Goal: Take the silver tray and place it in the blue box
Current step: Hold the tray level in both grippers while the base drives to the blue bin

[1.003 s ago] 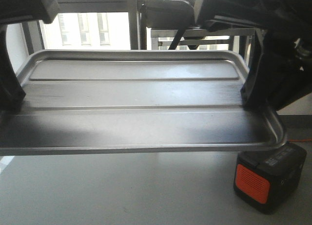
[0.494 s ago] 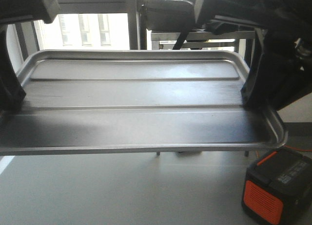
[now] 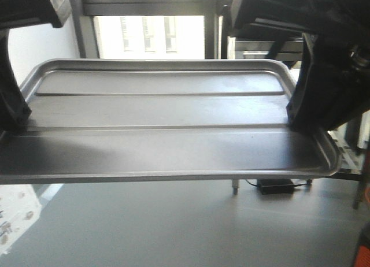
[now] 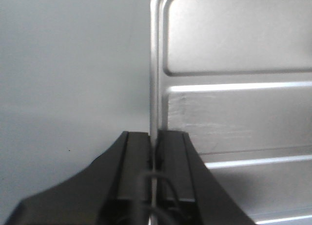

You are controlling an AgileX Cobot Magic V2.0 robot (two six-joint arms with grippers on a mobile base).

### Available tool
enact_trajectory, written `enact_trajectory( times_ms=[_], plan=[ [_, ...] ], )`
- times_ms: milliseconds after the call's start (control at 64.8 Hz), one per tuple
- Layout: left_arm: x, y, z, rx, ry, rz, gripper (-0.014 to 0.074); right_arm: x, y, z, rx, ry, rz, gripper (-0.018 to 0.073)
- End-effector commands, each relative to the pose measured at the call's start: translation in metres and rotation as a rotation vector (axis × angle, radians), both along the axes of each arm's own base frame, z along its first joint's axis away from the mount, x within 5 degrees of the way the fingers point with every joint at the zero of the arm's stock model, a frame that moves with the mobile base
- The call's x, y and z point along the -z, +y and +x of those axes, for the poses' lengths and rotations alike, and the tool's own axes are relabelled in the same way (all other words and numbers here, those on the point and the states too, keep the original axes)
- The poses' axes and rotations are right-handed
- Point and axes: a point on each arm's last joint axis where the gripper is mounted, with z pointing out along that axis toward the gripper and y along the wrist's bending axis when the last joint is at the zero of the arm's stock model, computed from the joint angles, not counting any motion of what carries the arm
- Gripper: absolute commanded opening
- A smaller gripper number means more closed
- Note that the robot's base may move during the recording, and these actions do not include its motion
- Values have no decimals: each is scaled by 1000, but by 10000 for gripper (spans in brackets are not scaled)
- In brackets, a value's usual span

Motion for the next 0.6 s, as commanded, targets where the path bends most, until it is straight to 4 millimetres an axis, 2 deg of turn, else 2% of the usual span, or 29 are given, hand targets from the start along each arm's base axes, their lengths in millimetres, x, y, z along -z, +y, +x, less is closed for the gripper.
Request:
enact_trajectory(
  times_ms=[0,586],
  plan=[
    [-13,1,0,10,-50,-23,-15,-15,-4,3,-8,-80,17,59],
    [-13,1,0,10,-50,-23,-15,-15,-4,3,-8,-80,17,59]
  ],
)
